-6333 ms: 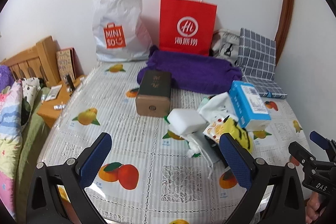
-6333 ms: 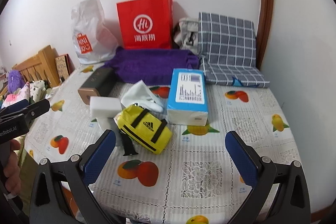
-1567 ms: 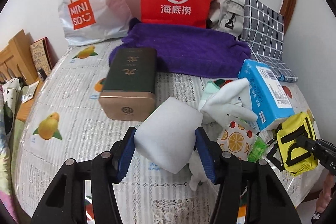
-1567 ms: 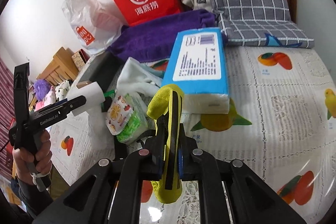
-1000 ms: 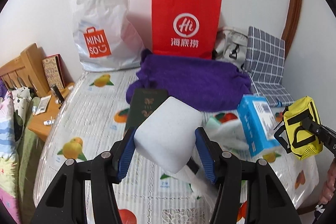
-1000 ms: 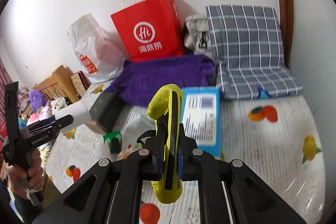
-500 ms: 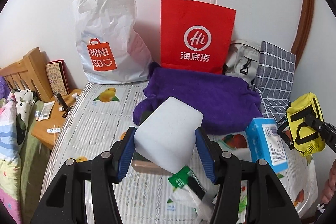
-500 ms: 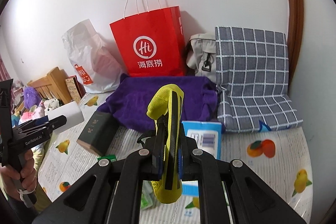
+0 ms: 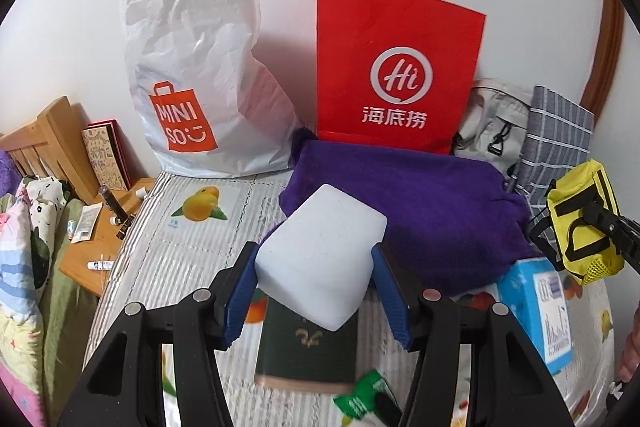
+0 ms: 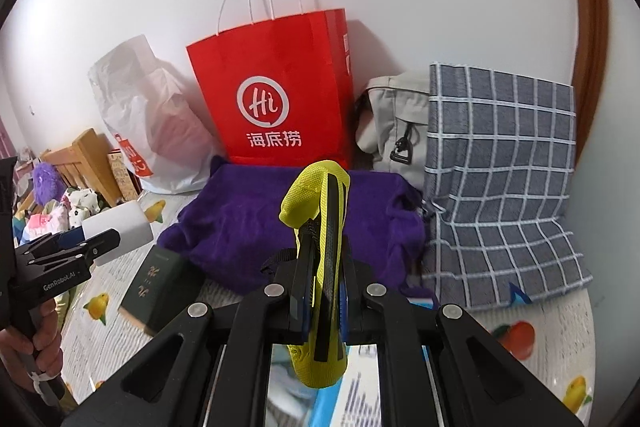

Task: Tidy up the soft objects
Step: 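Carry the foam block and yellow bag onto the purple towel with both tools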

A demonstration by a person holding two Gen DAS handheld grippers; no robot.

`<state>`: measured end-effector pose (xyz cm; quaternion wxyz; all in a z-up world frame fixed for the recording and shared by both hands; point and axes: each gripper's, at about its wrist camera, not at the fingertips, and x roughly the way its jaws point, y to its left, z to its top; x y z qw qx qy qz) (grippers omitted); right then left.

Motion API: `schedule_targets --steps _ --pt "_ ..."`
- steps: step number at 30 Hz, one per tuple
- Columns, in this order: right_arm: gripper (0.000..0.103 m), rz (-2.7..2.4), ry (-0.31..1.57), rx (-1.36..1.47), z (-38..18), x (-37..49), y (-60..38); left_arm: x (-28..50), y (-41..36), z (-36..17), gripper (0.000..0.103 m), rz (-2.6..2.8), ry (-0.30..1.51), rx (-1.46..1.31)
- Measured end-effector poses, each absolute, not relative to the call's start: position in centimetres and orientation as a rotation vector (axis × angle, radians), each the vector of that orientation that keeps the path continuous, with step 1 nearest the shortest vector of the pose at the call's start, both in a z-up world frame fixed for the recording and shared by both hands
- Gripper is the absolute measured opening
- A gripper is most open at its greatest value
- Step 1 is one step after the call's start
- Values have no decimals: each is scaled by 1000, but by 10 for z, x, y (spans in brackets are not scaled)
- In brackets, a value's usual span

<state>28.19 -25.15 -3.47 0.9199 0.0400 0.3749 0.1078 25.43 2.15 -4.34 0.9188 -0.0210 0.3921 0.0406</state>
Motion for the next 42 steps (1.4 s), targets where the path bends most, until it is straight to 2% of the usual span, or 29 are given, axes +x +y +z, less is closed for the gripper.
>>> schedule_targets --steps 21,42 --pt "10 151 810 31 -84 393 -232 349 13 -74 55 145 820 -4" --pt "10 221 986 135 -141 436 -244 418 5 -114 55 81 895 -41"
